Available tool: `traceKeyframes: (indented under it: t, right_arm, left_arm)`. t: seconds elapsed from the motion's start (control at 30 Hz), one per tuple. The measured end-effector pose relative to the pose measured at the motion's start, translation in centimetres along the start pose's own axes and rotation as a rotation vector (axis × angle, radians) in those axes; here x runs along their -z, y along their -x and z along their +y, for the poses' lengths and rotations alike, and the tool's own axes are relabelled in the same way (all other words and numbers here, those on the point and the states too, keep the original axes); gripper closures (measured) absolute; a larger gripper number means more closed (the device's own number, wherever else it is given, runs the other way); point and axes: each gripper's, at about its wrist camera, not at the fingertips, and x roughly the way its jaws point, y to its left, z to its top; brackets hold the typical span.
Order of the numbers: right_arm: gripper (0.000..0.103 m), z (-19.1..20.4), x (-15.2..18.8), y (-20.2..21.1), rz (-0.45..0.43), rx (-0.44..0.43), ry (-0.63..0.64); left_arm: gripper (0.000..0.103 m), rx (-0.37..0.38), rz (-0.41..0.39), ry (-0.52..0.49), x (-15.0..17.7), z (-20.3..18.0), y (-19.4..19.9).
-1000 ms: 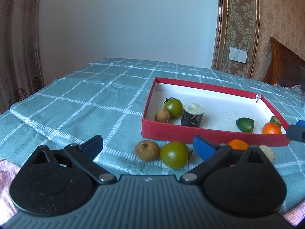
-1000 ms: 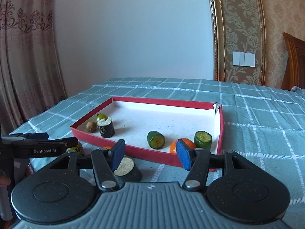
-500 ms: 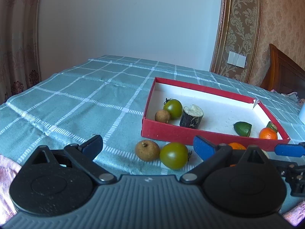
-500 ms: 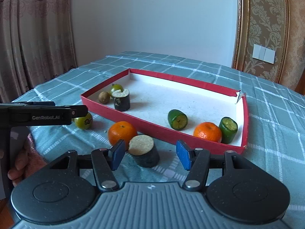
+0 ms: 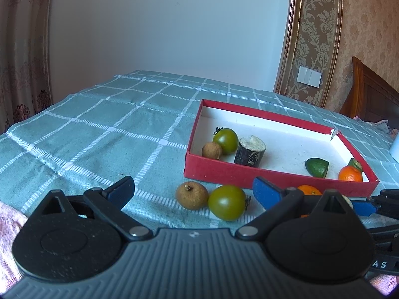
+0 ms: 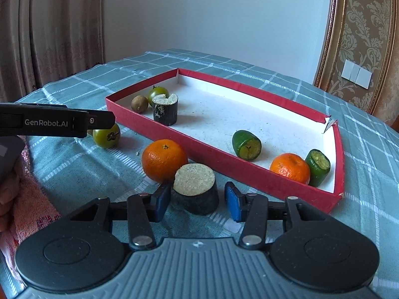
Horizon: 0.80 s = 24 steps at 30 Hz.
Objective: Organize fruits
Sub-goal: 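Reach the right gripper to the cut dark-skinned slice and close on it, then lift the dark slice into the red tray and open the right gripper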
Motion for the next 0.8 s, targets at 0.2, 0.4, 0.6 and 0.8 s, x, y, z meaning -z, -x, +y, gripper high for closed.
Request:
traceKeyframes:
  t: [0.2, 0.4, 0.6, 0.8]
  right_arm:
    - [0.067, 0.0, 0.1, 0.1, -0.007, 0.004, -0.008]
    - [0.067, -0.6, 0.4, 0.9, -0.022, -0.011, -0.049]
    - [0.069, -2.0, 0.7, 2.4, -0.052, -0.012, -0.106]
    - [0.069, -3.3, 0.4, 3.6, -0.098, 0.001, -0.142]
  left_arm:
    - [0.002, -0.001, 0.003, -0.001, 0.0, 0.0, 0.0]
    - [0.002, -0.007, 0.008, 0.0, 0.0, 0.0, -0.1]
    - [0.002, -0.014, 0.009, -0.009, 0.0, -0.1, -0.2]
    - [0.002, -0.023, 0.017, -0.017, -0.1, -0.2, -0.3]
